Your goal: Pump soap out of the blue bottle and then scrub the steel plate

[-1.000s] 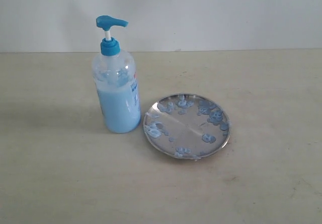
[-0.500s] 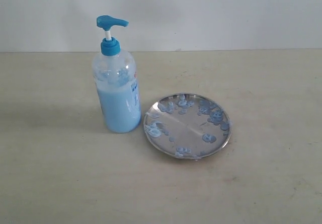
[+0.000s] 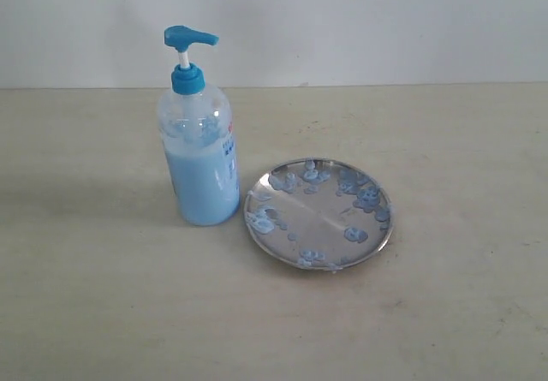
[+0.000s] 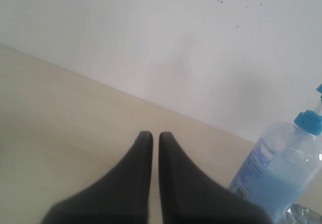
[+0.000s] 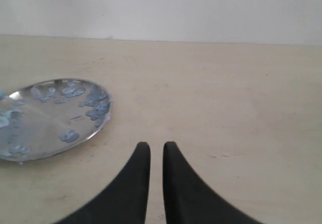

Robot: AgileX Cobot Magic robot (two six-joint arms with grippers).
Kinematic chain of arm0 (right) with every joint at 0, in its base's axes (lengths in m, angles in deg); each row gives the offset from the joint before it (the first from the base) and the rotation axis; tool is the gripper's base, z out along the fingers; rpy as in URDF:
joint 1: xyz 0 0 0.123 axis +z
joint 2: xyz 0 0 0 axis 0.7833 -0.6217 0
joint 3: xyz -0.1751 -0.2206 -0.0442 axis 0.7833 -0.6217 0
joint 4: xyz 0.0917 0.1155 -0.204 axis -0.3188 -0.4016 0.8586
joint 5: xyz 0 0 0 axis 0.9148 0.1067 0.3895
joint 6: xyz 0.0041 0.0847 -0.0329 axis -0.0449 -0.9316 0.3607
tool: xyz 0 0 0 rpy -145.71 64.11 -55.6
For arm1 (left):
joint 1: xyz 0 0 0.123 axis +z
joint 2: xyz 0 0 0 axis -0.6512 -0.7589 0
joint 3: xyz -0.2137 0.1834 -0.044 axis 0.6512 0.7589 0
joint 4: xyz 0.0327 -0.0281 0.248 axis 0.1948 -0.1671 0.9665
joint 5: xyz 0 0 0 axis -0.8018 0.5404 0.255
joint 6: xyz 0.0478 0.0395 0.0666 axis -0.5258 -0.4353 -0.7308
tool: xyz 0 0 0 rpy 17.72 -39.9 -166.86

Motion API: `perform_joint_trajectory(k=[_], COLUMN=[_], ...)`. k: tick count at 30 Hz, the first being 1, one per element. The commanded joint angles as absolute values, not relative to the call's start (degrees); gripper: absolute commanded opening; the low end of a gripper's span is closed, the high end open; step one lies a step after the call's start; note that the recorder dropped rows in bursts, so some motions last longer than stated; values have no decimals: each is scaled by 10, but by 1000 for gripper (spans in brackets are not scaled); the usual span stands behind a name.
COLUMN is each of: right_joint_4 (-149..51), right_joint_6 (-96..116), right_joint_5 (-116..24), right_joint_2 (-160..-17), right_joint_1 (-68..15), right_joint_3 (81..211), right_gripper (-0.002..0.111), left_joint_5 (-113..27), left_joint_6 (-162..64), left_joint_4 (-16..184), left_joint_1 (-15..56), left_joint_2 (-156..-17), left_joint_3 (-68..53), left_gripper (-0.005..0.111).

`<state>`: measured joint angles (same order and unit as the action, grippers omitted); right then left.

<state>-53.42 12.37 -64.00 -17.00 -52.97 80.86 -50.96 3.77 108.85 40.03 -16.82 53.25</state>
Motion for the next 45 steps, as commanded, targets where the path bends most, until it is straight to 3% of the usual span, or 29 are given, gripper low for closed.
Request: perform_joint_trajectory(k=[1, 30, 34, 37, 41, 45], right_joint_4=[-502, -518, -518, -518, -518, -518], right_joint_6=[82, 80, 80, 80, 80, 80], right_joint_5=[-634, -636, -636, -636, -636, -636], right_joint_2=[-168, -167, -167, -167, -167, -167], right_joint_1=[-545, -545, -545, -545, -544, -544], right_joint_3=[809, 809, 809, 809, 809, 809], right_gripper=[0, 0, 0, 0, 0, 0], left_joint_5=[-504, -518, -354, -239, -220, -227], left_joint_6=[34, 29, -78, -261, -606, -608], left_joint_4=[1084, 1100, 1161, 1066, 836, 705], left_joint_1=[397, 397, 397, 397, 397, 397], left_joint_2=[-167, -167, -167, -167, -167, -167], left_joint_3=[535, 535, 535, 535, 535, 535], left_gripper=[4, 4, 4, 4, 4, 4])
